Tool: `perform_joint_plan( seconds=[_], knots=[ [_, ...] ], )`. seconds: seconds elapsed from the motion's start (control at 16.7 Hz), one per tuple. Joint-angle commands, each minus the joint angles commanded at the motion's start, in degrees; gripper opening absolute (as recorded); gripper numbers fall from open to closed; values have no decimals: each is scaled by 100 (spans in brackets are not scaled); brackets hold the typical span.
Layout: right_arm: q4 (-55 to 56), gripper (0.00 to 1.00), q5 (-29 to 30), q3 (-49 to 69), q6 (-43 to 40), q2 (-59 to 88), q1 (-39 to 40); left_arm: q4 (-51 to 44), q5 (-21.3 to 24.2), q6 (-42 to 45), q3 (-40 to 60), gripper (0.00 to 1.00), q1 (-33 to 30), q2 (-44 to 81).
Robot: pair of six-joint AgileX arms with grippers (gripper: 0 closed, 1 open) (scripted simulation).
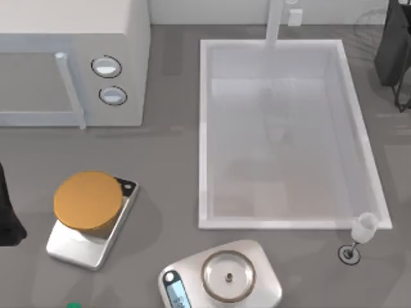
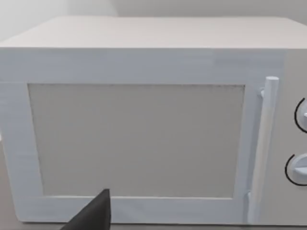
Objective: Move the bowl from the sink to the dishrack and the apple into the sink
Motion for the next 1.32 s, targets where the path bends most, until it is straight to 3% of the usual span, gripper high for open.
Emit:
perform_joint_plan(
  seconds=[0.54,1.32],
  knots=[
    [0,98,0,0,0,0,0,0,0,0,0,100,0,0],
    [-146,100,50,-168,-2,-347,43,0,0,0,0,100,0,0]
  ],
)
